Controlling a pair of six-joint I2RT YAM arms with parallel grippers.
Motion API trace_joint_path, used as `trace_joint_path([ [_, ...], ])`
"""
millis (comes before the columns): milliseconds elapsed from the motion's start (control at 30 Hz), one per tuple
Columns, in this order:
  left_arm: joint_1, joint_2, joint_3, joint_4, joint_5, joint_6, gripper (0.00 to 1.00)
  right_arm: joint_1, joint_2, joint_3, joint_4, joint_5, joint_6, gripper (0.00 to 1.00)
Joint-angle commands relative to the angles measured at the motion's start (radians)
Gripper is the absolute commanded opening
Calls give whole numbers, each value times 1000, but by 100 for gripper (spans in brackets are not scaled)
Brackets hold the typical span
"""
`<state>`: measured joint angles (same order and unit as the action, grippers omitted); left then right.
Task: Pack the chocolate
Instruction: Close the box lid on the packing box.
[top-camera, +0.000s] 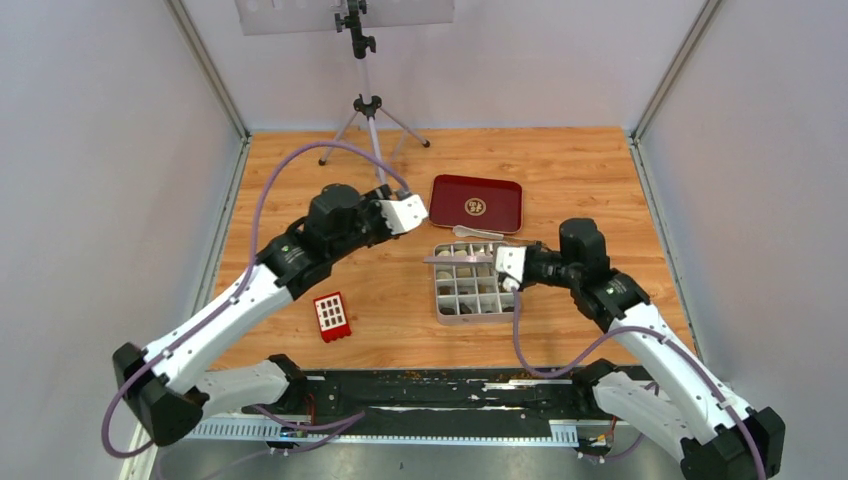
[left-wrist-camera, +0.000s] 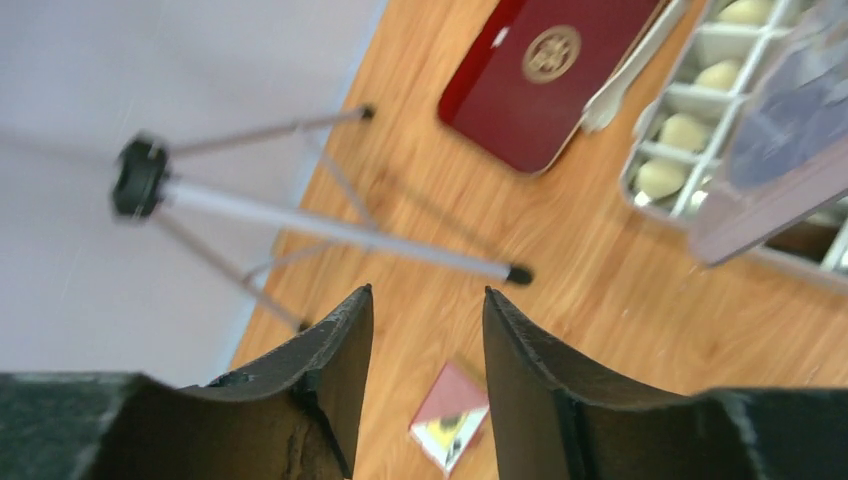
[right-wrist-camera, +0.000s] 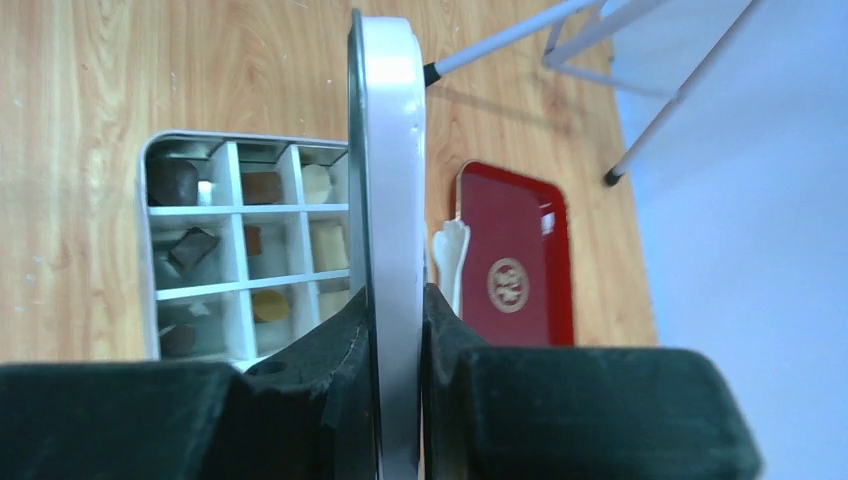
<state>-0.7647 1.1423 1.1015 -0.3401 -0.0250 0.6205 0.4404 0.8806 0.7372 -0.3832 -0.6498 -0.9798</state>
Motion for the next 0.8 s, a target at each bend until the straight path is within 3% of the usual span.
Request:
trace_joint_path([
  [0,70,-148,-73,-52,-117,-37,56,87,-84,-92,131,87,-256,6],
  [233,107,-134,-89,-104,-97,-242,62,199,-188,-259,253,188,-489,6],
  [600,109,14,-28,-89,-7,-275,62,244,-227,-147,117,205,-494,5],
  [767,124,86,-15,-43,-51,-320,63,244,-191,-232,231,269,-515,2],
])
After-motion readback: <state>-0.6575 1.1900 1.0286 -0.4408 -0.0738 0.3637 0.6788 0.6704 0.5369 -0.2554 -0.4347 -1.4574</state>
